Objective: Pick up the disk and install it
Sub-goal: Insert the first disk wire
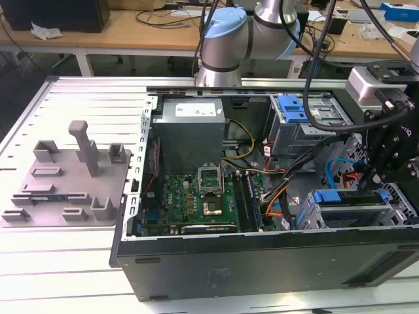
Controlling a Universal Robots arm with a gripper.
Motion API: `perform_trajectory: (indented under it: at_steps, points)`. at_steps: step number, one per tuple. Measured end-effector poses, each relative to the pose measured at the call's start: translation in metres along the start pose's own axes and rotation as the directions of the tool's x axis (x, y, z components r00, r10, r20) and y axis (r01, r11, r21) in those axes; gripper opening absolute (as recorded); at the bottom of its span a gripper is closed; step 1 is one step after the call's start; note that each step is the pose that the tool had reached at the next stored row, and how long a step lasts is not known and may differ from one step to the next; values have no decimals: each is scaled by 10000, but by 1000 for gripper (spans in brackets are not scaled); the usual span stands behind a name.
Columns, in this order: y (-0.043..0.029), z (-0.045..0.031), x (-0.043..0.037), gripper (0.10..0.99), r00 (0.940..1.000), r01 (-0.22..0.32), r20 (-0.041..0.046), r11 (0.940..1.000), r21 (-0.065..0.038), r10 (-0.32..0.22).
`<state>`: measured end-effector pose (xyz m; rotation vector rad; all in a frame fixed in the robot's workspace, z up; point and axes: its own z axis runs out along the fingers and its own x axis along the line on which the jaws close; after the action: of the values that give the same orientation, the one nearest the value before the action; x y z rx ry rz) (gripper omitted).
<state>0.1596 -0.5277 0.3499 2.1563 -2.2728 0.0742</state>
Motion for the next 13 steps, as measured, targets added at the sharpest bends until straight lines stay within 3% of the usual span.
perform_trajectory:
  at_steps: [13]
  points:
    - [-14,4,8,169,10000,1,-3,10000,-1,-1]
